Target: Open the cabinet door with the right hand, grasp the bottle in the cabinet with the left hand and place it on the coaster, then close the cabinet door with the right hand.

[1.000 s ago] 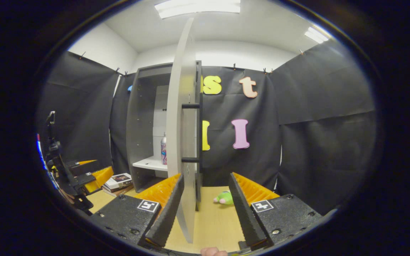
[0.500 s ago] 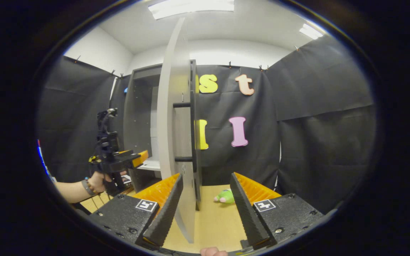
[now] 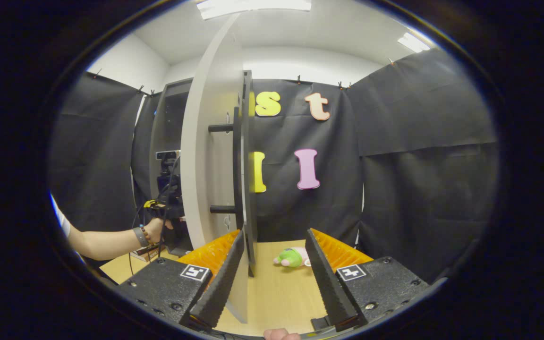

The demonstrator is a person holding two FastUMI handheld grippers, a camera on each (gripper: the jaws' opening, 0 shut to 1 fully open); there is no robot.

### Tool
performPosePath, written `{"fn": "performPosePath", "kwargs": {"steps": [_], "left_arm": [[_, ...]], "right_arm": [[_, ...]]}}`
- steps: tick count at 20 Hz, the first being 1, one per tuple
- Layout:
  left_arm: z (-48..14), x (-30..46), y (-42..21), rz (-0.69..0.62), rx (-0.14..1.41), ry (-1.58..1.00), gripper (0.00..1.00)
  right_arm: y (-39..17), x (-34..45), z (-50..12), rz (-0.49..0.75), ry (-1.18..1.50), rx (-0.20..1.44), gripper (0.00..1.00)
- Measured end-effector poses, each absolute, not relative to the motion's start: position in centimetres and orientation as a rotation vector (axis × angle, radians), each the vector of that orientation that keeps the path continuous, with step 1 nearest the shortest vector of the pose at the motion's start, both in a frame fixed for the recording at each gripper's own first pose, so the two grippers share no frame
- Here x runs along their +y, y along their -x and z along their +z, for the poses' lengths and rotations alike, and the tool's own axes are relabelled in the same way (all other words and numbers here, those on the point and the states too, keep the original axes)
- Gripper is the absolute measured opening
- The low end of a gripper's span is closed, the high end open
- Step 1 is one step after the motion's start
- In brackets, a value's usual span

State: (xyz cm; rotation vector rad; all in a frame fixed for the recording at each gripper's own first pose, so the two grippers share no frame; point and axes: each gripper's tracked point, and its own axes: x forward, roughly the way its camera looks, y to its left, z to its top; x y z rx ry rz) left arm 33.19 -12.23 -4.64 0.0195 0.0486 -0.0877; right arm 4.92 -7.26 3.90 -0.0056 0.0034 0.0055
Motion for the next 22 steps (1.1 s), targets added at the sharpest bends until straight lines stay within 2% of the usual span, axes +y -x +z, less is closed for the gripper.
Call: {"fn": "performPosePath", "kwargs": {"steps": [5,14,16,22], "left_arm": [[-5.5,-11.2,-35.4,-0.062,0.067,0.015,0.96],[-4.8,-12.6,-37.1,-0.103,0.064,-0.031,0.96],[-4.7,-12.4,-36.7,-0.103,0.067,-0.022,0.77],[-1.7,-11.5,-33.0,-0.13,0.01,-0.006,0.76]], "right_arm": [[-5.0,-7.3,3.8,0.008,0.009,0.004,0.84],[-4.9,-7.3,3.7,0.002,0.001,0.006,0.83],[-5.0,-7.2,3.8,0.003,0.001,0.006,0.83],[-5.0,-7.2,3.7,0.005,-0.011,0.002,0.83]]}}
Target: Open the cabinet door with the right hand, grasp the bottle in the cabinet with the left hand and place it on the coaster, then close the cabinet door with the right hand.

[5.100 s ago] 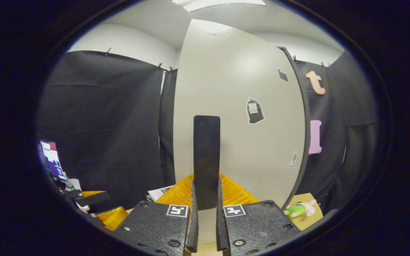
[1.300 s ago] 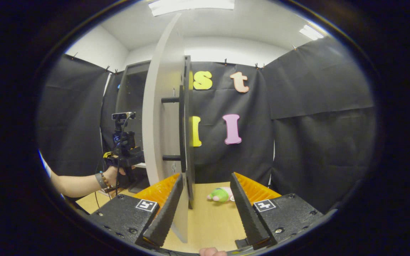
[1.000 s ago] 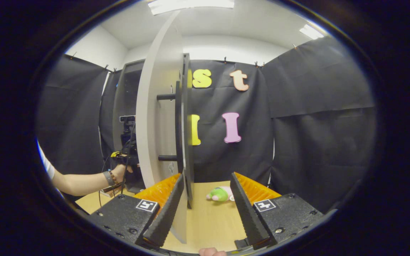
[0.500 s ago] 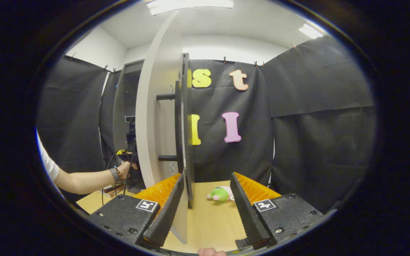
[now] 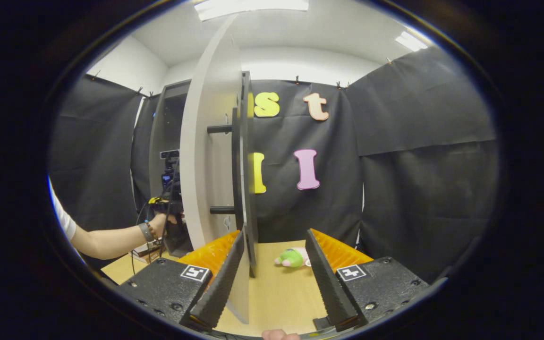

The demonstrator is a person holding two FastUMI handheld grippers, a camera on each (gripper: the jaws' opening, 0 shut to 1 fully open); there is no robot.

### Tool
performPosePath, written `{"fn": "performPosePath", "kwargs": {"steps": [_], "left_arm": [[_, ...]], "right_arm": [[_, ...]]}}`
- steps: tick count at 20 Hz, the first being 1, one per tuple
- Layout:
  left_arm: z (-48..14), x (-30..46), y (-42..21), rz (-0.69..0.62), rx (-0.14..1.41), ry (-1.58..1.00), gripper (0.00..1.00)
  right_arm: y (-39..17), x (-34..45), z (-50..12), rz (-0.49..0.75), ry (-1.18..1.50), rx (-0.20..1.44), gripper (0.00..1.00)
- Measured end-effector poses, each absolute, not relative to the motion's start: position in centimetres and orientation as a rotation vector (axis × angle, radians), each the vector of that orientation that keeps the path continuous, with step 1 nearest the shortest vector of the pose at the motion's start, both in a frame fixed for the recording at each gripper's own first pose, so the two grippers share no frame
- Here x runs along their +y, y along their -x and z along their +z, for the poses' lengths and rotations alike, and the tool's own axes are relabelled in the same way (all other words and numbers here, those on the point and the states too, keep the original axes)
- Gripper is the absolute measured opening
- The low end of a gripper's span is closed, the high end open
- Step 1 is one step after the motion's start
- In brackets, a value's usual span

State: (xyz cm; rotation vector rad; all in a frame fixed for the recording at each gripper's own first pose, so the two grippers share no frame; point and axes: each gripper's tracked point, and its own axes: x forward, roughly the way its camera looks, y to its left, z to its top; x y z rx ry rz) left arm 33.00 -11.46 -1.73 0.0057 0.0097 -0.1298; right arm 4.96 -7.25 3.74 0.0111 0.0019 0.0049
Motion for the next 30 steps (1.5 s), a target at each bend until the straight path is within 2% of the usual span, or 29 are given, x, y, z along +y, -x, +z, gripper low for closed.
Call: {"fn": "performPosePath", "kwargs": {"steps": [5,10,13,20,25,30], "left_arm": [[0.7,-9.1,-25.8,-0.13,-0.06,-0.034,0.76],[-0.9,-5.0,-17.7,-0.094,-0.059,-0.053,0.76],[-4.6,-1.3,-13.1,-0.016,-0.018,-0.088,0.76],[-20.5,7.3,-3.7,0.21,0.159,-0.124,0.76],[-27.4,9.5,-1.6,0.3,0.263,-0.096,0.76],[-29.2,11.3,-2.0,0.341,0.276,-0.092,0.76]], "right_arm": [[-4.9,-7.2,3.7,0.007,-0.02,-0.014,0.83],[-5.0,-6.0,4.0,0.059,-0.009,-0.029,0.84],[-5.1,-5.5,4.3,0.074,0.014,-0.045,0.84],[-4.7,-5.9,4.8,0.066,-0.007,-0.056,0.84],[-4.1,-5.0,5.7,0.056,0.006,-0.048,0.82],[-3.4,-4.7,5.4,0.034,0.031,-0.021,0.84]]}}
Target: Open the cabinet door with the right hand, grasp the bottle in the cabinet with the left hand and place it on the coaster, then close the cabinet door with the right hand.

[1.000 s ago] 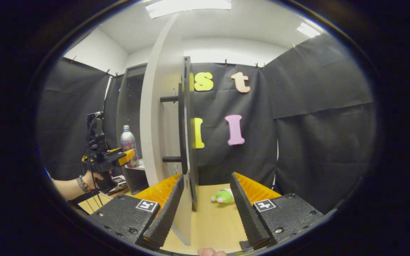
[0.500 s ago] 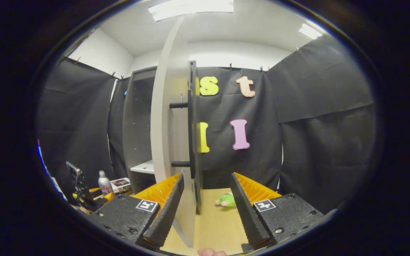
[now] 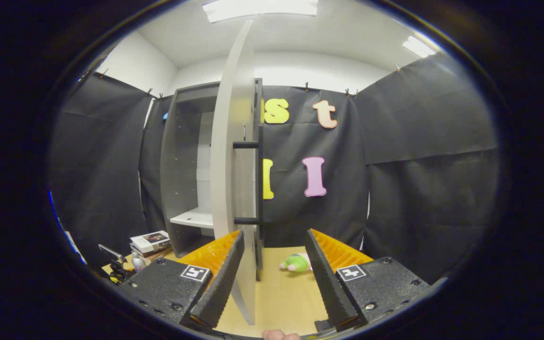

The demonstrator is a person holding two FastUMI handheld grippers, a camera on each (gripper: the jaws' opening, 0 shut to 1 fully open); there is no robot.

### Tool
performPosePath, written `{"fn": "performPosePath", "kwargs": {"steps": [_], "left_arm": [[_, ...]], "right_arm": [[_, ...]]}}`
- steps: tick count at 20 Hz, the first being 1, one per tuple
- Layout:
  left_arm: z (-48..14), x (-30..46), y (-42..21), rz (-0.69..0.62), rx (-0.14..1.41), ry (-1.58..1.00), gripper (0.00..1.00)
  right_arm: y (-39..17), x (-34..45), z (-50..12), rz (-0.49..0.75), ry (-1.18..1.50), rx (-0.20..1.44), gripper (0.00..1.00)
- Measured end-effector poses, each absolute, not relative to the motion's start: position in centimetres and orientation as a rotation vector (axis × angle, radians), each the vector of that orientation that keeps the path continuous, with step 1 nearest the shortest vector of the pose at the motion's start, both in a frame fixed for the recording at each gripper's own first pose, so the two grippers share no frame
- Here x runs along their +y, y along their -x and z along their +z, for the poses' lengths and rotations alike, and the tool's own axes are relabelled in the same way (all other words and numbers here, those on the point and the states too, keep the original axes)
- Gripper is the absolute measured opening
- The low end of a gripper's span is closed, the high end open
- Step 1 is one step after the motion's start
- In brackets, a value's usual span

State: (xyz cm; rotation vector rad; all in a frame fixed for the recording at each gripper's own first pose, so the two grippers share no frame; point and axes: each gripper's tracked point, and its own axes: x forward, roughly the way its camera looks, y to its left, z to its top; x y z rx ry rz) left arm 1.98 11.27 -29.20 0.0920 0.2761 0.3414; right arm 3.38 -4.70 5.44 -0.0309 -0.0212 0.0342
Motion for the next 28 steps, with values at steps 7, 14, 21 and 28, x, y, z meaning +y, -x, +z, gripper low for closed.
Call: {"fn": "performPosePath", "kwargs": {"steps": [7,14,21,28], "left_arm": [[-30.7,11.4,-2.2,0.322,0.324,-0.085,0.76],[-32.1,11.0,-0.9,0.315,0.357,-0.046,0.83],[-26.4,9.6,-1.4,0.26,0.242,-0.086,0.98],[-15.0,9.0,-0.1,0.271,0.113,-0.101,0.97]], "right_arm": [[-3.3,-4.6,5.8,0.015,0.033,-0.024,0.83],[-3.7,-4.8,5.8,0.01,0.032,-0.026,0.83],[-4.0,-5.1,5.7,0.015,0.03,-0.026,0.83],[-4.1,-5.3,5.4,0.015,0.019,-0.03,0.83]]}}
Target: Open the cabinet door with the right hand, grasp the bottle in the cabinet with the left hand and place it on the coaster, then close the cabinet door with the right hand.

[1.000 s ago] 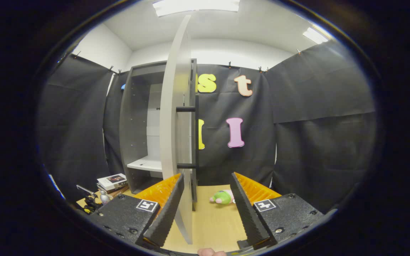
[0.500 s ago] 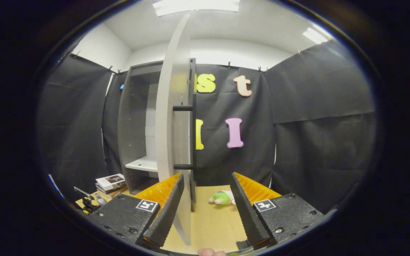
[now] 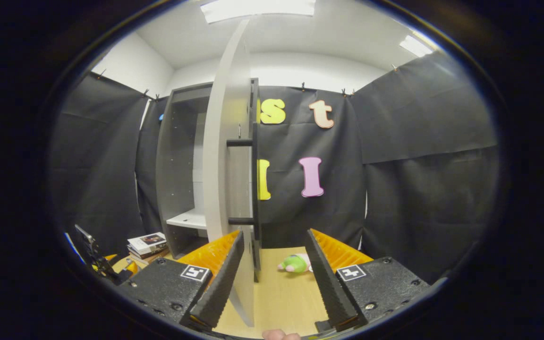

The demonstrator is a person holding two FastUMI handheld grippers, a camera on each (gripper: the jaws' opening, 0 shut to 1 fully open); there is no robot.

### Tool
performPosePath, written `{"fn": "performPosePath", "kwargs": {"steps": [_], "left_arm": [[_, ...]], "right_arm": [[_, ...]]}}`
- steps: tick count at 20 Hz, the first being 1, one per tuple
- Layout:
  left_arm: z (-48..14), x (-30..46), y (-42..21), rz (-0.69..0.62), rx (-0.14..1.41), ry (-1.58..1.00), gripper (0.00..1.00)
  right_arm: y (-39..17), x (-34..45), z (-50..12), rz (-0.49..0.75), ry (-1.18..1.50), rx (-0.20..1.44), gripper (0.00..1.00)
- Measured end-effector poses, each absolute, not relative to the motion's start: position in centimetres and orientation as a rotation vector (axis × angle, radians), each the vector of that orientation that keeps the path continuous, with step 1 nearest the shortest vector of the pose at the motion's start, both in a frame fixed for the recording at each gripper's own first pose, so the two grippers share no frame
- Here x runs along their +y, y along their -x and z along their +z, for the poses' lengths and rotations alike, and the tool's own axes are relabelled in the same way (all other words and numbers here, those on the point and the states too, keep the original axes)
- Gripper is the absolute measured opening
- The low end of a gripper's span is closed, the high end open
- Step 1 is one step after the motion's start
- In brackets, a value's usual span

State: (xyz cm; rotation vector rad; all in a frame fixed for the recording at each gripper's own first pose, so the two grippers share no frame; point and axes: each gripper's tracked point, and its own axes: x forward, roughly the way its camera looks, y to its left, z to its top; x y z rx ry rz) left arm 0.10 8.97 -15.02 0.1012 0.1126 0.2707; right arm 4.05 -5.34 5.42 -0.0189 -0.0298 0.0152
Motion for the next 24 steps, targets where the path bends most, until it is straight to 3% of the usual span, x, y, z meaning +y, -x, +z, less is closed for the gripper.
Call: {"fn": "performPosePath", "kwargs": {"steps": [10,15,24], "left_arm": [[-3.3,2.1,0.3,0.097,0.089,-0.019,1.0],[-2.5,2.5,0.6,0.109,0.088,-0.022,0.97],[-2.5,3.0,0.1,0.116,0.086,-0.036,0.96]], "right_arm": [[-5.5,-10.4,8.2,-0.078,-0.027,-0.111,0.89],[-8.1,-9.6,8.3,-0.019,-0.082,-0.096,0.91],[-8.2,-8.5,8.3,-0.02,-0.1,-0.095,0.9]]}}
